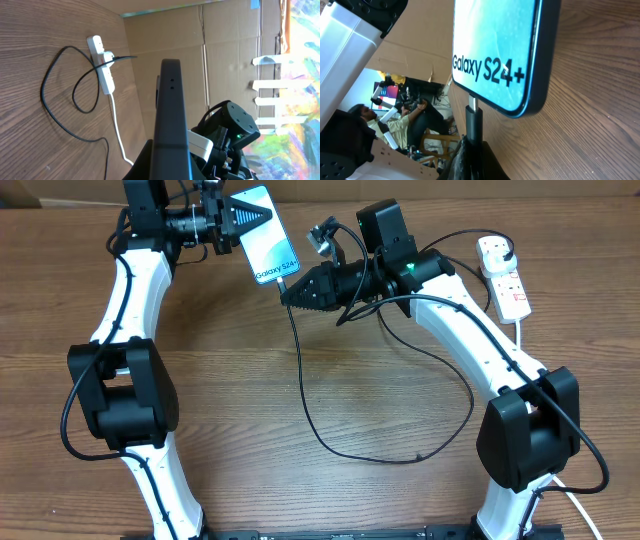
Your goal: Plug charger to phone and switch on socket
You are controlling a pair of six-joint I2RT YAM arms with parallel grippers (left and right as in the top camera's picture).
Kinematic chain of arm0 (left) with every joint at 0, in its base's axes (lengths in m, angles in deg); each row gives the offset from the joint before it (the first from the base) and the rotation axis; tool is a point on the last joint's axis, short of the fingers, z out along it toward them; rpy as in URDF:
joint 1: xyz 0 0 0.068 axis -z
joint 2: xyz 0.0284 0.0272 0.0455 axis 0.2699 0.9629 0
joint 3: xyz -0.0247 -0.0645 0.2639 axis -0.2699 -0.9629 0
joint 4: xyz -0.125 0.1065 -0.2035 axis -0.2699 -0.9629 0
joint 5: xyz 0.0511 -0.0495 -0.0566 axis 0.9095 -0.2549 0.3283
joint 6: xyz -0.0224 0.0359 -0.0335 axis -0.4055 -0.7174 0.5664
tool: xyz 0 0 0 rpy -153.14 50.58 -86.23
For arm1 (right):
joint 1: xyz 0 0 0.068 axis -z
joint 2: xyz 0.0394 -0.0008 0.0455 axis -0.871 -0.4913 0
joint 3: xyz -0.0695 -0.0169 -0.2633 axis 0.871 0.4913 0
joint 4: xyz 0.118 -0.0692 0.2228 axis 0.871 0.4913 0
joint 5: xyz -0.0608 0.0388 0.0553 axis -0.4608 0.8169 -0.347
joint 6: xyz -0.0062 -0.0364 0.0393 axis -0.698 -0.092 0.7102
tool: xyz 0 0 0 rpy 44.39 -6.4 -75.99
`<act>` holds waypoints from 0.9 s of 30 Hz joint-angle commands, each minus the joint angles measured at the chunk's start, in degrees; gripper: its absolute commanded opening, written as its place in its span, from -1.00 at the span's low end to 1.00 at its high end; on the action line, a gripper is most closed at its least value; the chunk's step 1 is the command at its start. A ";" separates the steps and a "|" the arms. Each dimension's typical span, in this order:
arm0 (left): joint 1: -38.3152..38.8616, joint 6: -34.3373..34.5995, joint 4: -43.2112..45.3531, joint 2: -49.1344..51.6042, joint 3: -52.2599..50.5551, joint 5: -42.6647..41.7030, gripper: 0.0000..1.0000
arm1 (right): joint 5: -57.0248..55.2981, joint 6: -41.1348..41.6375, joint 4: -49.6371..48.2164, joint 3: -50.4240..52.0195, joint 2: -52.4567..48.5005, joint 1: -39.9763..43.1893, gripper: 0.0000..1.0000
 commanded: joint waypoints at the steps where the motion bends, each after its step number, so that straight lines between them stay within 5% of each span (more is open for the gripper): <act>1: 0.39 -1.11 0.20 -0.46 0.81 -3.74 -0.91 | 0.07 0.61 -0.59 -0.50 0.39 -0.35 -0.92; 27: -0.04 -0.52 0.24 -0.46 0.81 -3.89 -0.92 | 0.74 0.66 -0.37 -0.50 0.39 -0.24 -0.92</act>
